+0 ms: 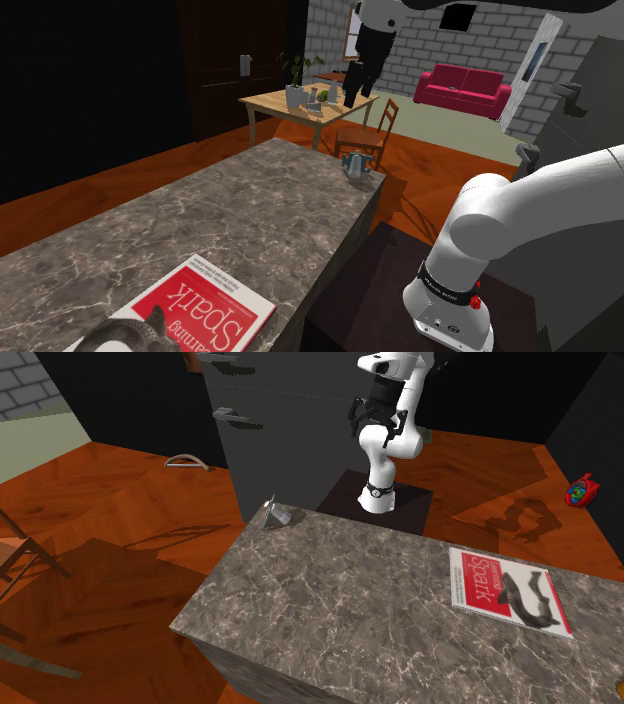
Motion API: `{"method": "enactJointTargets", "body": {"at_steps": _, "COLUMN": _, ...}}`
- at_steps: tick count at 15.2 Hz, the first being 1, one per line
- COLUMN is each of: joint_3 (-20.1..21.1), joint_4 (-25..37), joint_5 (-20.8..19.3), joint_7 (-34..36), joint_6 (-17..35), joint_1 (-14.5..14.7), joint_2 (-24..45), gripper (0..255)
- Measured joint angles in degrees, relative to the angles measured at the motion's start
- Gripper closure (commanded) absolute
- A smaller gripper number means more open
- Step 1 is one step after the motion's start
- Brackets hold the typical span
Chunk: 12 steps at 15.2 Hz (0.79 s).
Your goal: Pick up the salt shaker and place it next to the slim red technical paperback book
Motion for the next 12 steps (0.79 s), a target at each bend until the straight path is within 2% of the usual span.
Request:
{"method": "enactJointTargets", "body": {"at_steps": 3, "joint_3": -1.33, "joint_4": 0.32, "joint_5": 0.0, "joint_7": -0.1, "joint_6": 1.11, "joint_1": -0.77, "joint_2": 1.84, "gripper": 0}}
{"method": "enactJointTargets", "body": {"at_steps": 12, "joint_3": -10.64, "joint_4": 3.39, "joint_5": 1.6, "joint_7": -1.26, "joint_6": 7.57, "joint_1": -5.35, "joint_2": 14.78, "gripper": 0}}
